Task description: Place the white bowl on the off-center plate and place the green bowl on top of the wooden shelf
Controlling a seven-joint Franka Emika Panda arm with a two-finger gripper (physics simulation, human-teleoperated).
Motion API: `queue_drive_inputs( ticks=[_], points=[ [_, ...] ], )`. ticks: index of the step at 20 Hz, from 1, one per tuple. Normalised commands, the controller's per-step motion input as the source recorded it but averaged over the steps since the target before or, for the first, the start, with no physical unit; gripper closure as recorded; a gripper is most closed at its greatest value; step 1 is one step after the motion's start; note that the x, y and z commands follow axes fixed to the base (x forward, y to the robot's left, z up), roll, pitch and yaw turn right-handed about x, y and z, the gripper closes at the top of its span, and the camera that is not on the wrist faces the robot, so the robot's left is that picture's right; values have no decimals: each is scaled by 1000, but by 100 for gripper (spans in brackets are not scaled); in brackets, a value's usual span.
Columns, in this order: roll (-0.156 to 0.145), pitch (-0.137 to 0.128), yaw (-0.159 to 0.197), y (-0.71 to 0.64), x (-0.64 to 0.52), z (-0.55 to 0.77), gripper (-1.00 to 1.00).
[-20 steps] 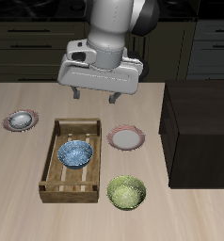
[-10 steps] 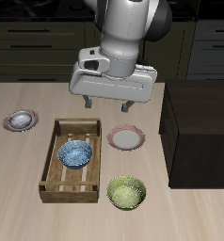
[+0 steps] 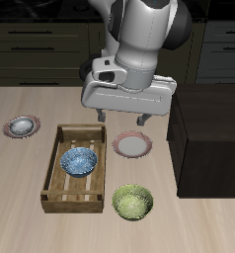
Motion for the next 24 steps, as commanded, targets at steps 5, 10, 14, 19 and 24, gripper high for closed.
queue_drive_inputs(
  ticks=[5, 10, 14, 19, 24],
  points=[
    [-8, -2, 19, 41, 176, 27, -100],
    [0, -3, 52, 104, 212, 36, -100],
    [-12, 23, 21, 75, 245, -56, -100],
    [0, 11, 43, 89, 184, -103, -100],
    [1, 13, 14, 67, 184, -26, -100]
  ],
)
